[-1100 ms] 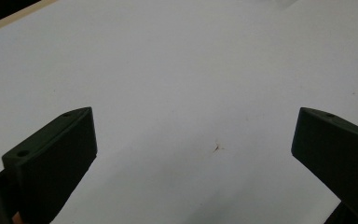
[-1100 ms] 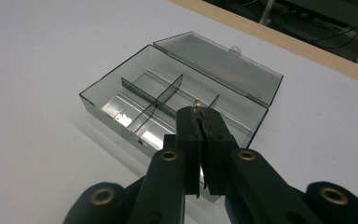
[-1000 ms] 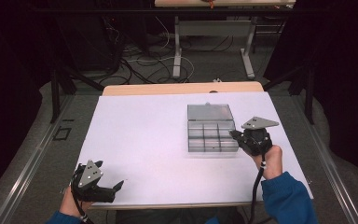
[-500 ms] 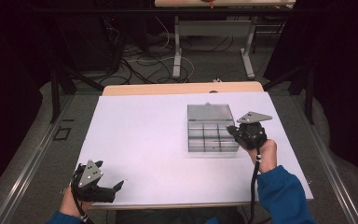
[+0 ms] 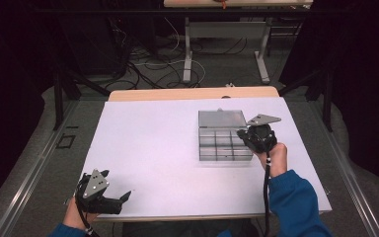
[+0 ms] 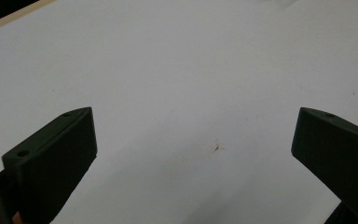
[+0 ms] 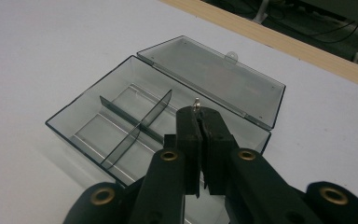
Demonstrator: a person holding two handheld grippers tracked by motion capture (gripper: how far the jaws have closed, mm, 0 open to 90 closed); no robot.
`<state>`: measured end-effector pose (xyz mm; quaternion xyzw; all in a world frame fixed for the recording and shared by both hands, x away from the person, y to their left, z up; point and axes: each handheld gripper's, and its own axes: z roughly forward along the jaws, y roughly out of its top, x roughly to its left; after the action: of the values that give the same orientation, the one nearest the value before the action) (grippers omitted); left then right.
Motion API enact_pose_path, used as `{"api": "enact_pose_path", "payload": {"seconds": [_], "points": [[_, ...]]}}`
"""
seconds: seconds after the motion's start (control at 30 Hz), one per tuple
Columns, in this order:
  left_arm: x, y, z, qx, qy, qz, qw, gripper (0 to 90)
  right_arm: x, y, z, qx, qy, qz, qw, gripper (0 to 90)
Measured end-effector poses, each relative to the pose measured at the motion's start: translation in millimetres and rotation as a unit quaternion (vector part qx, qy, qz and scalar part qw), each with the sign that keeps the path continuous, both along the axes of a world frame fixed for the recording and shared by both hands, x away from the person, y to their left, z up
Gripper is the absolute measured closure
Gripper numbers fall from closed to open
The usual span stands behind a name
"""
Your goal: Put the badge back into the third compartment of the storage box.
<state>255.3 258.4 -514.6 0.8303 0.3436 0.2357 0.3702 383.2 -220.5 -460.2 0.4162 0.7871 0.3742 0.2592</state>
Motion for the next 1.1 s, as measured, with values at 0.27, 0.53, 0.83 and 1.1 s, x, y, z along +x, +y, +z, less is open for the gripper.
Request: {"api": "enact_pose_path", "payload": {"seconds": [0.27,0.53,0.83,1.1], "points": [[0.3,-0.3,-0.3,-0.001,0.003,-0.001,1.0,0.3,10.9,-2.1,-5.8,0.005,0.011,-0.011,0.9999,87.6],[0.2,-0.4,-0.4,-0.003,0.002,-0.001,1.0,0.3,21.3,-4.0,-12.5,0.006,0.022,-0.021,0.9995,87.7],[0.2,-0.3,-0.2,-0.001,0.003,-0.002,1.0,0.3,32.6,-6.5,-21.1,0.008,0.034,-0.035,0.9988,87.6],[0.3,-0.4,-0.3,-0.001,0.004,-0.002,1.0,0.3,40.0,-7.7,-28.8,0.006,0.047,-0.039,0.9981,87.6]]}}
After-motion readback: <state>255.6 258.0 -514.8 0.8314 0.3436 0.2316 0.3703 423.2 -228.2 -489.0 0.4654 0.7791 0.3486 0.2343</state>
